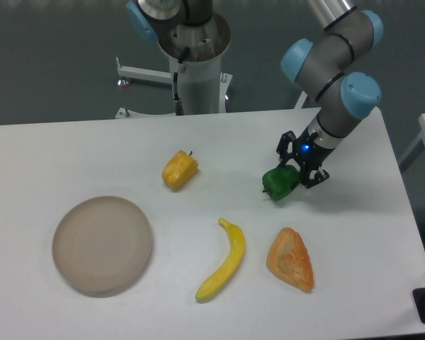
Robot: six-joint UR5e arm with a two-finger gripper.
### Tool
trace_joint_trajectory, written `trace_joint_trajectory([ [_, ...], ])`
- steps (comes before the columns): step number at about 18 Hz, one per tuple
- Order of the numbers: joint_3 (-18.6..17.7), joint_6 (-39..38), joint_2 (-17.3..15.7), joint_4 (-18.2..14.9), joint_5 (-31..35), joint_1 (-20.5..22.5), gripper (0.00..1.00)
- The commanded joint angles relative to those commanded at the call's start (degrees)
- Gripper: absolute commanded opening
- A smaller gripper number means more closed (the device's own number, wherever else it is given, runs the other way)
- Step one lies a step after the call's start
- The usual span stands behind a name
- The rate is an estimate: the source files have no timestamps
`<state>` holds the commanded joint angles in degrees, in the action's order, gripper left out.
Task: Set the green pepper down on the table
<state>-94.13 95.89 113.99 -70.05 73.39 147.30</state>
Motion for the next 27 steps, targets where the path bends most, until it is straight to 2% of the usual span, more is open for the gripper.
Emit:
trace_joint_trajectory([
  [2, 0.0, 0.0, 0.0, 0.0, 0.0, 0.0, 0.36],
  [3, 0.0, 0.0, 0.09, 0.0, 0.0, 0.0, 0.41],
  [4, 0.09, 0.09, 0.0, 0.0, 0.0, 0.0, 0.5],
  [6, 0.26, 0.09, 0.09, 0.0, 0.17, 0.0, 0.77],
  [8, 0.79, 0.09, 0.09, 0.0, 0.18, 0.0, 0.89],
  [11, 2.1, 0.0, 0.0, 0.0, 0.88, -0.09, 1.0],
  [14, 6.14, -0.17, 0.35, -0.7, 1.84, -0.44, 1.0],
  [19, 12.03, -0.61, 1.05, -0.79, 7.64, -1.32, 1.0],
  [24, 18.88, -6.76, 4.12, -1.05, 15.1, -5.7, 1.0],
  [27, 22.75, -10.1, 6.32, -1.32, 17.4, -7.82, 1.0],
])
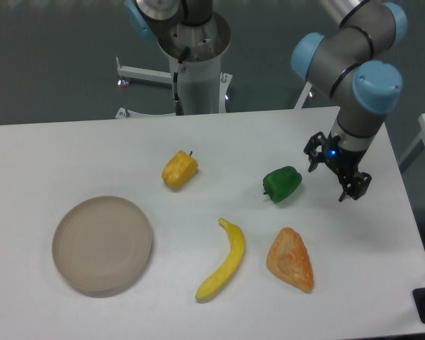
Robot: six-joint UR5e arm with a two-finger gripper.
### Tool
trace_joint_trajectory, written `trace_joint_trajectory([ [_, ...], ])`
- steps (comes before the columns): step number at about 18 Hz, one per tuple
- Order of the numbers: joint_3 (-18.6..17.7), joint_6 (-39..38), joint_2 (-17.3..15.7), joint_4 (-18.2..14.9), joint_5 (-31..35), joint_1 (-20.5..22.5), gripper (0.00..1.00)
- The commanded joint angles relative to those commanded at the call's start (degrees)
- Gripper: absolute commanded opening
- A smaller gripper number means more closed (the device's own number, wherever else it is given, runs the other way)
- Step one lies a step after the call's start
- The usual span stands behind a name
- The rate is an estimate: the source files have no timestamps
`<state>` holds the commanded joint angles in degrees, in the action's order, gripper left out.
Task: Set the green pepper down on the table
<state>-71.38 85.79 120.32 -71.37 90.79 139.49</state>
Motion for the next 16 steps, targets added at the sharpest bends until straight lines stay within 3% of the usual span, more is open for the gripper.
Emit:
trace_joint_trajectory([
  [9, 7.12, -5.8, 4.93, 0.35, 4.05, -4.66, 1.0],
  [16, 7.57, -6.43, 5.54, 0.61, 3.96, -4.84, 1.0],
])
